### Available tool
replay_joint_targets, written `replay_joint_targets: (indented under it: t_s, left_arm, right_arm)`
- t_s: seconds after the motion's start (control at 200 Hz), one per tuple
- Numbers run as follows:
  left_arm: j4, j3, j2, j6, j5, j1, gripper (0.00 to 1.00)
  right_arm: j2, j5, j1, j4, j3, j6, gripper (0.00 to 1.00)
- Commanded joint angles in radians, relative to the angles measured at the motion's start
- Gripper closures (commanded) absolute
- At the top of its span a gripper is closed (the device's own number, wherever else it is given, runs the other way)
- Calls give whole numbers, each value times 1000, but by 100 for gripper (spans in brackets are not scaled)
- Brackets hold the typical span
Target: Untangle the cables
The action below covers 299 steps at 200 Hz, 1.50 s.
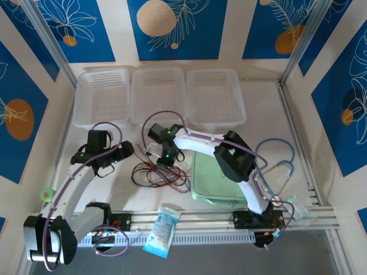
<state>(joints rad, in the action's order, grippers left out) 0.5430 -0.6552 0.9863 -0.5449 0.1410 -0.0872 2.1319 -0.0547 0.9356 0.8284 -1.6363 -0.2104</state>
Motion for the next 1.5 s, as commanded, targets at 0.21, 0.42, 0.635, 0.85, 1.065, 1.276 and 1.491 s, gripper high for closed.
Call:
replay_joint_targets:
  t_s: [0.21,0.42,0.635,0.85,1.065,1.276,1.491]
  left_arm:
    - [21,-6,3,-3,27,9,8]
    - [23,-7,12,-3,43,9,9]
    - [24,-9,13,-6,48,9,10]
    - [26,-12,14,-3,49,10,10]
    - [29,-11,13,-1,53,9,11]
    - [38,-14,2,-2,54,9,12]
    - [46,-41,-7,-13,77,9,12]
  right_arm:
    - [-4,13,-14,31,-4,-17,67]
    - [0,34,-16,16,11,-23,82]
    - [9,45,-14,3,14,-24,79]
    - [22,49,-15,-13,27,-17,76]
    - [25,59,-15,-22,33,-20,85]
    - [-23,39,-9,-23,34,-24,100]
    - [-183,3,-10,-113,116,-39,100]
